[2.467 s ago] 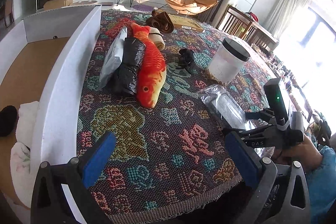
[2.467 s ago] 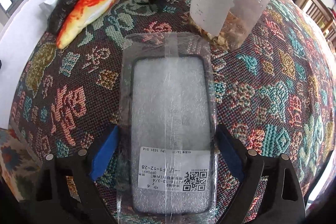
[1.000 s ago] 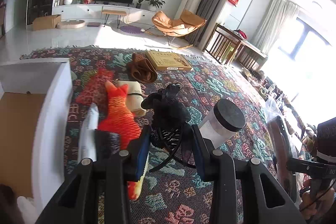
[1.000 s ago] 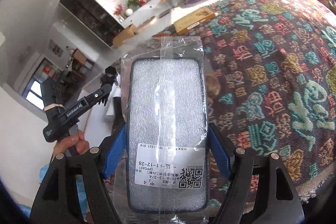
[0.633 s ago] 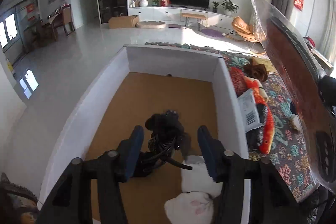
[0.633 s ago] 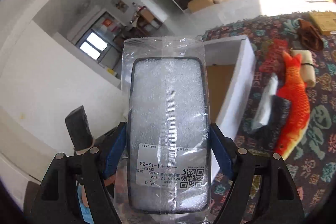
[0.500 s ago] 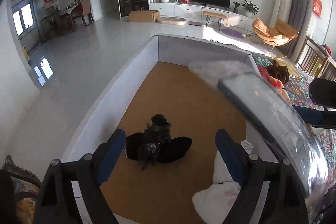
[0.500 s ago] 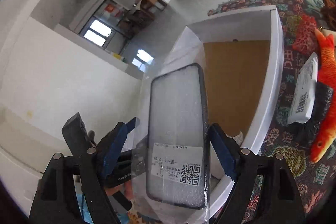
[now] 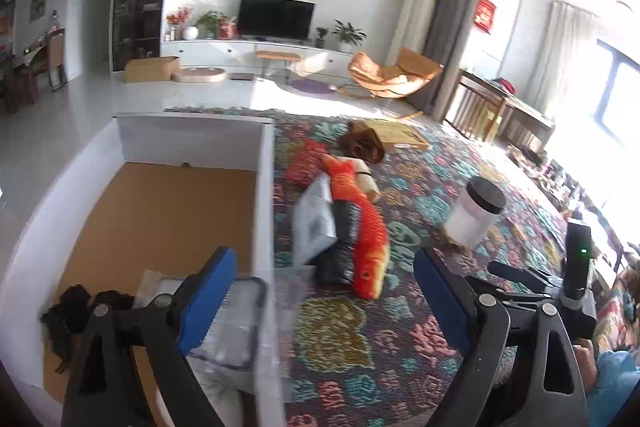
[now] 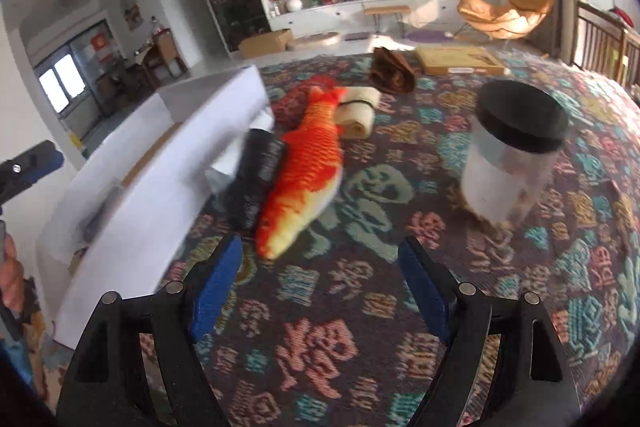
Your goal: Organize soft objects
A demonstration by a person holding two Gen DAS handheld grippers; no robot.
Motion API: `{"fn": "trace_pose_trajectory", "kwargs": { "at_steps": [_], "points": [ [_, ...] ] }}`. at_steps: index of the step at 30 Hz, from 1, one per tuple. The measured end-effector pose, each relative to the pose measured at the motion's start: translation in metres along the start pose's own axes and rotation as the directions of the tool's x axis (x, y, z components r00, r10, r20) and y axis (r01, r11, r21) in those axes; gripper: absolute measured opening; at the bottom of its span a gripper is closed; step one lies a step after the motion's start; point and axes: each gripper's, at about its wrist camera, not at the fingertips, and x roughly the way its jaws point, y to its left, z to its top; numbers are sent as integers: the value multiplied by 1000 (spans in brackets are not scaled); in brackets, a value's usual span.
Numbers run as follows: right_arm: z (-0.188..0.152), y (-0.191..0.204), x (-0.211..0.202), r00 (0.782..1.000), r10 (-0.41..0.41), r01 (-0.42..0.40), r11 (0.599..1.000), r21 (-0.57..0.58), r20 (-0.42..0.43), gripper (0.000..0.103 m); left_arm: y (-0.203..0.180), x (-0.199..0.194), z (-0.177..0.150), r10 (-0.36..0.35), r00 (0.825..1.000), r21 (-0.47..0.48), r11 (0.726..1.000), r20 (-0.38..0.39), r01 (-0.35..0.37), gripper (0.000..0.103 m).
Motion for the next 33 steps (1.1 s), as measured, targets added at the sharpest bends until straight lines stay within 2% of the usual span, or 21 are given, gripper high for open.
{"fn": "trace_pose_trajectory", "kwargs": {
  "at_steps": [2,3,6,9,13,16,18,22,33],
  "points": [
    [-17,-39,6,987,-153,158,984,81,-56,84,-42,27,-13,-89,994,43,995,-63,92,98],
    [-22,-57,8,977,-201,209,970,120,-77,84,-58,44,-22,-120,988,53,991,-100,126,98],
    [-25,-98,18,955,-251,285,924,255,-158,84,-94,98,-47,-147,971,55,986,-190,160,98],
    [-15,-106,26,944,-293,322,917,235,-150,83,-104,147,-64,-65,968,81,993,-243,87,98],
    [-11,-103,46,925,-361,377,908,183,-117,85,-98,185,-72,46,971,140,990,-235,-13,98],
    [-9,-103,52,924,-368,381,907,182,-101,88,-98,189,-73,52,973,169,985,-223,-14,98],
    [-8,-105,53,926,-364,377,908,185,-98,88,-103,195,-76,74,973,203,979,-220,-28,102],
    [-7,-105,51,924,-372,383,906,182,-93,88,-114,201,-79,145,964,271,959,-222,-81,103],
    [-13,-94,48,922,-378,387,904,181,-87,88,-111,202,-79,139,965,263,962,-222,-78,103]
  ]
}}
